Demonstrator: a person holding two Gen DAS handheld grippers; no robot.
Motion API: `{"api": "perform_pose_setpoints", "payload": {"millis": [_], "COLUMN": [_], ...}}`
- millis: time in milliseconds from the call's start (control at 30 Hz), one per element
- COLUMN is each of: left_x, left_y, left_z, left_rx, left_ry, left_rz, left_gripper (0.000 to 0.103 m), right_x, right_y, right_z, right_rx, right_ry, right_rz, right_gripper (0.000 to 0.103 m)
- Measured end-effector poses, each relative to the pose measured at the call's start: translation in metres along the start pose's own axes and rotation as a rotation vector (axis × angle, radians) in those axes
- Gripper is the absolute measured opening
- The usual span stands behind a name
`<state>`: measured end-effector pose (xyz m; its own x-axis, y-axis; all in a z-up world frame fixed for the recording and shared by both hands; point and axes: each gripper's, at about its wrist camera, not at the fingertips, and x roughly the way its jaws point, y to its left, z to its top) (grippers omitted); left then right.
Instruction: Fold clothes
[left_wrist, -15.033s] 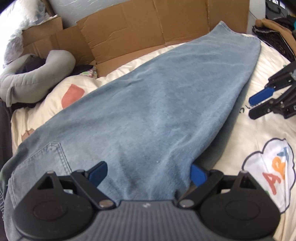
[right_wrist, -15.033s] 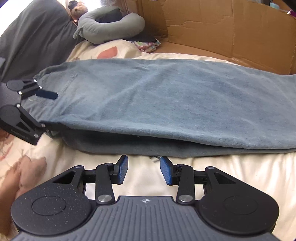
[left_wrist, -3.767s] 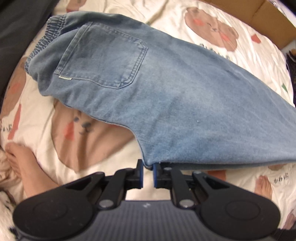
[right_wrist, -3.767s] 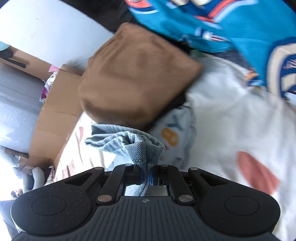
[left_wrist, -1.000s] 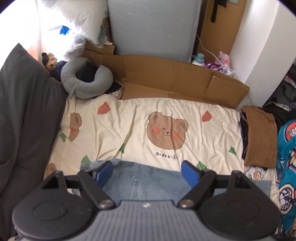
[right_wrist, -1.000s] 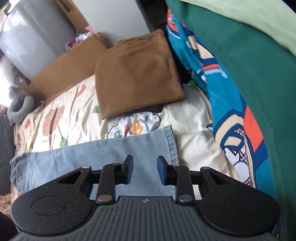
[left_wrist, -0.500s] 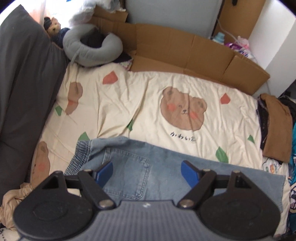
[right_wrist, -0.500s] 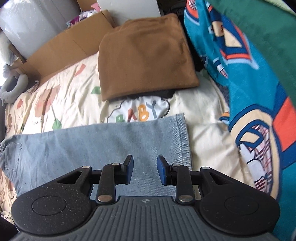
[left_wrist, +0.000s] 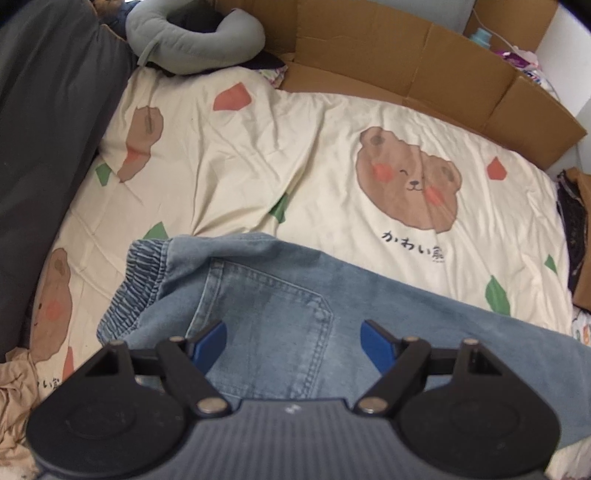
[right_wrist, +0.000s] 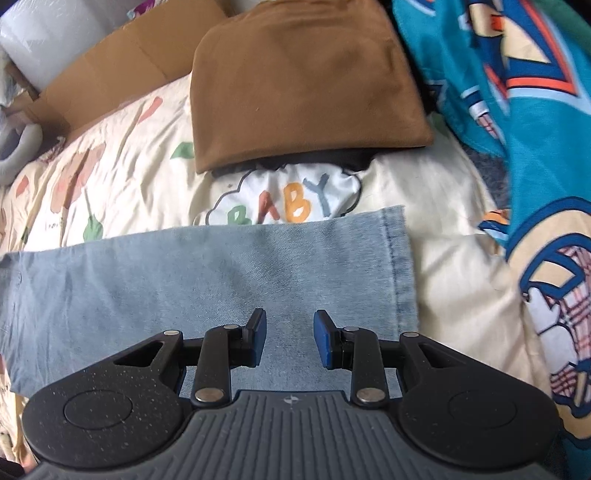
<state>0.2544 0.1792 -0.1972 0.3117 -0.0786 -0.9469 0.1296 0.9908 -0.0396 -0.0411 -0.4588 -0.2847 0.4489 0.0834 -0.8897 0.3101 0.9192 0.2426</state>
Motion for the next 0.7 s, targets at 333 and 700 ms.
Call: {"api": "perform_pose_setpoints", "payload": {"millis": [333,700], "left_x": [0.052,0.08], "left_y": [0.024,0.067], "left_z": [-0.006,-0.009], "left_rx": [-0.039,-0.145], "left_ry": [-0.093,-0.271], "left_rz": [0.001,0.099], "left_gripper": [0.079,0.062], "right_x": [0.044,0.073], "right_y": [0.017,0.05], "right_z": [0.005,0.018], "right_rx": [0.01,-0.101], "right_ry": [0.009,-0.02], "right_rz": [0.036,0.038], "right_gripper": [0.03,0.03]}}
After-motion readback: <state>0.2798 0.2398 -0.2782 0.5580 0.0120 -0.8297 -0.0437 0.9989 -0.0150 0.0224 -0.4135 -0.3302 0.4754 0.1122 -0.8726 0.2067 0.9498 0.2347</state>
